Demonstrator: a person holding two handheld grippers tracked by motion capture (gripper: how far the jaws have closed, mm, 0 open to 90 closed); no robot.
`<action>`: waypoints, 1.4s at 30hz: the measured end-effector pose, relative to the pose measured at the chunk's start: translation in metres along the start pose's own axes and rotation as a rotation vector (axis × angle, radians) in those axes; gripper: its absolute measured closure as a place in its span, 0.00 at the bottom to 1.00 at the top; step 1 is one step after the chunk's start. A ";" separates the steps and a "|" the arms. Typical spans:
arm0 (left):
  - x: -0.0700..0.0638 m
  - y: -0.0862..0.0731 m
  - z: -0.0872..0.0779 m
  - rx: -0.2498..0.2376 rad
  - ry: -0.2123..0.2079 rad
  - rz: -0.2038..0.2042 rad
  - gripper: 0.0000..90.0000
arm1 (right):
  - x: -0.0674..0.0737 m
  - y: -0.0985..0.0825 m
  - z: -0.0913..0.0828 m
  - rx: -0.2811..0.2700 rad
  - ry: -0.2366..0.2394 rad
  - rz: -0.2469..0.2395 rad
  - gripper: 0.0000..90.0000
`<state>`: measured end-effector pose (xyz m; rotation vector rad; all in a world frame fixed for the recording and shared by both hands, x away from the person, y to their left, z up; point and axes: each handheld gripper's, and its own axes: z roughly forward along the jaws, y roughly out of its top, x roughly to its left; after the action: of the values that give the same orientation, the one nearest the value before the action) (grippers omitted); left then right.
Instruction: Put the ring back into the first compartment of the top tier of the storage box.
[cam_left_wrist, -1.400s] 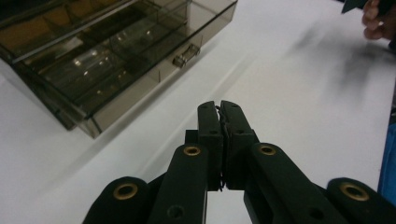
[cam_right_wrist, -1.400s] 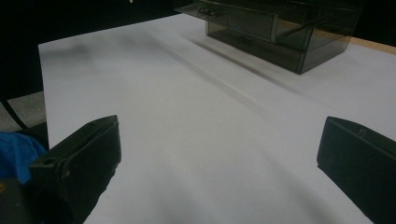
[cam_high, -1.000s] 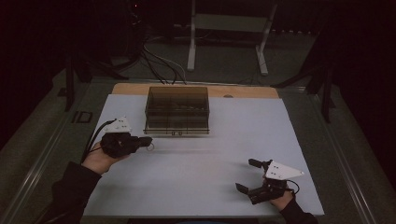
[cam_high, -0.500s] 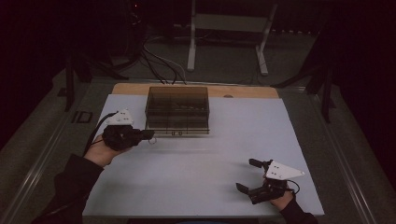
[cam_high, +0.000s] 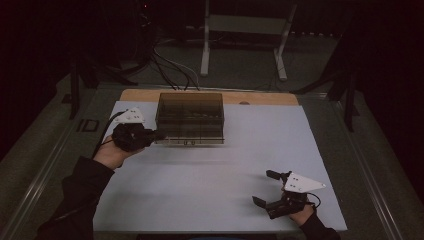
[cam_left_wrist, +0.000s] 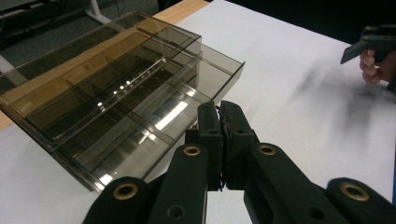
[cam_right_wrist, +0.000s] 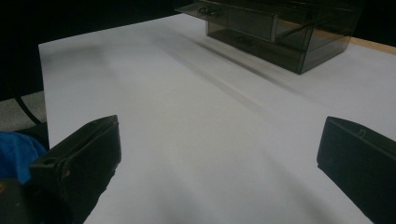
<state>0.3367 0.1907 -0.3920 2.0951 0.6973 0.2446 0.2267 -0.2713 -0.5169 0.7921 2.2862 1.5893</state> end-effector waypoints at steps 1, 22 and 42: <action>0.001 0.001 0.001 -0.001 0.001 0.005 1.00 | 0.000 0.000 0.000 0.000 -0.001 0.000 0.00; 0.027 0.015 0.015 -0.038 0.004 -0.026 1.00 | 0.000 0.000 0.000 -0.002 0.001 -0.001 0.00; 0.054 -0.004 0.041 -0.050 0.016 -0.102 1.00 | 0.001 0.000 0.001 0.009 0.006 -0.009 0.00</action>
<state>0.3968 0.1941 -0.4242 2.0056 0.7973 0.2203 0.2262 -0.2698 -0.5175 0.7795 2.2996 1.5802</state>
